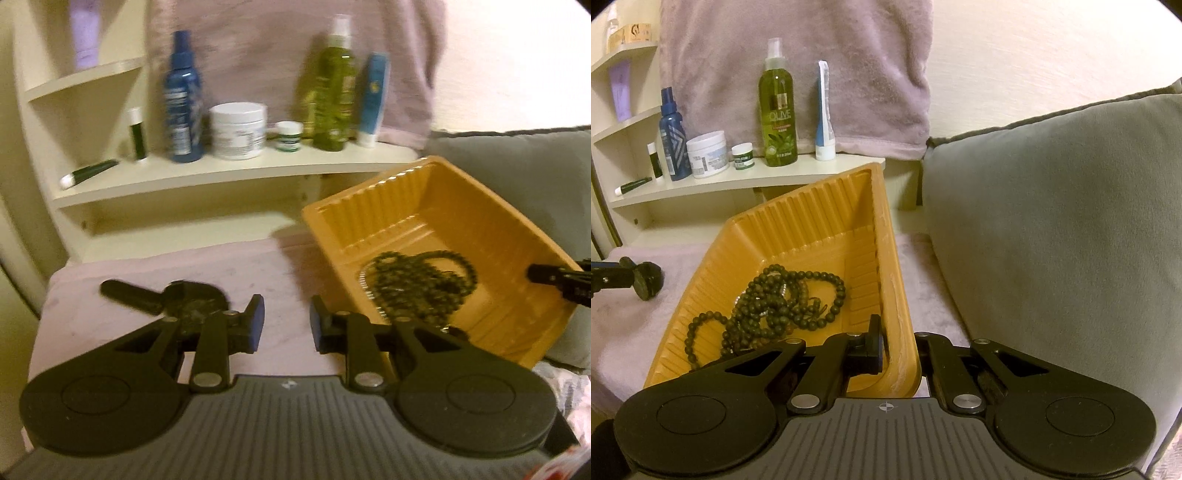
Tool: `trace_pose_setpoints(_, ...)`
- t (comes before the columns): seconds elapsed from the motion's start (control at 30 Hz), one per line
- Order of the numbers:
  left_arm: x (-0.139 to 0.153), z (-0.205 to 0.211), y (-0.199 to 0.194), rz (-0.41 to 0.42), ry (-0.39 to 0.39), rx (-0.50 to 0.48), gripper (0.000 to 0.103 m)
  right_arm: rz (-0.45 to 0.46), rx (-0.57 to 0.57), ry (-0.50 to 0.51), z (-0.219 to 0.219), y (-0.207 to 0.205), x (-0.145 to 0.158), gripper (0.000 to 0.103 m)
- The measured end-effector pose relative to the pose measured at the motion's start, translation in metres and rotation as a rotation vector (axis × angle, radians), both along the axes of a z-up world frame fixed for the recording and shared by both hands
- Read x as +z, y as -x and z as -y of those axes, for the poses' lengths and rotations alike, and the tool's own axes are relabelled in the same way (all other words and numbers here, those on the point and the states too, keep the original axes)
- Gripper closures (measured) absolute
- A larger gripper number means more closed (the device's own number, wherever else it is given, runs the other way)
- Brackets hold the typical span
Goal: Organize jewelry
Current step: 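Grasp the large black square watch by its face with the left tool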
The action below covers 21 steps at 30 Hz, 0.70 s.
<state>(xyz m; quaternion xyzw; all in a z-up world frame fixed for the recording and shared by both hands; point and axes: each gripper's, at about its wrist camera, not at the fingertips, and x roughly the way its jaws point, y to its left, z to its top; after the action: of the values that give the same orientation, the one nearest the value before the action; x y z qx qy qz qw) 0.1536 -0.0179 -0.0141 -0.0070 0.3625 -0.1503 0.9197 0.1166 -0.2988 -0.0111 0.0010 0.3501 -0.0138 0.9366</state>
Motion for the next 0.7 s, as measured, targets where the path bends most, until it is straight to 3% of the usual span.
trace_pose_setpoints(0.5, -0.026, -0.044, 0.001, -0.025, -0.073, 0.12, 0.067, -0.006, 0.002, 0.011, 0.001, -0.002, -0.003, 0.098)
trace_pose_setpoints(0.6, -0.03, -0.047, -0.002, -0.021, -0.079, 0.138, 0.058, -0.007, 0.003, 0.014, 0.001, -0.001, -0.003, 0.098)
trace_pose_setpoints(0.7, -0.034, -0.048, -0.005, -0.003, -0.07, 0.149, 0.039, -0.008, 0.003, 0.016, 0.001, -0.002, -0.003, 0.098)
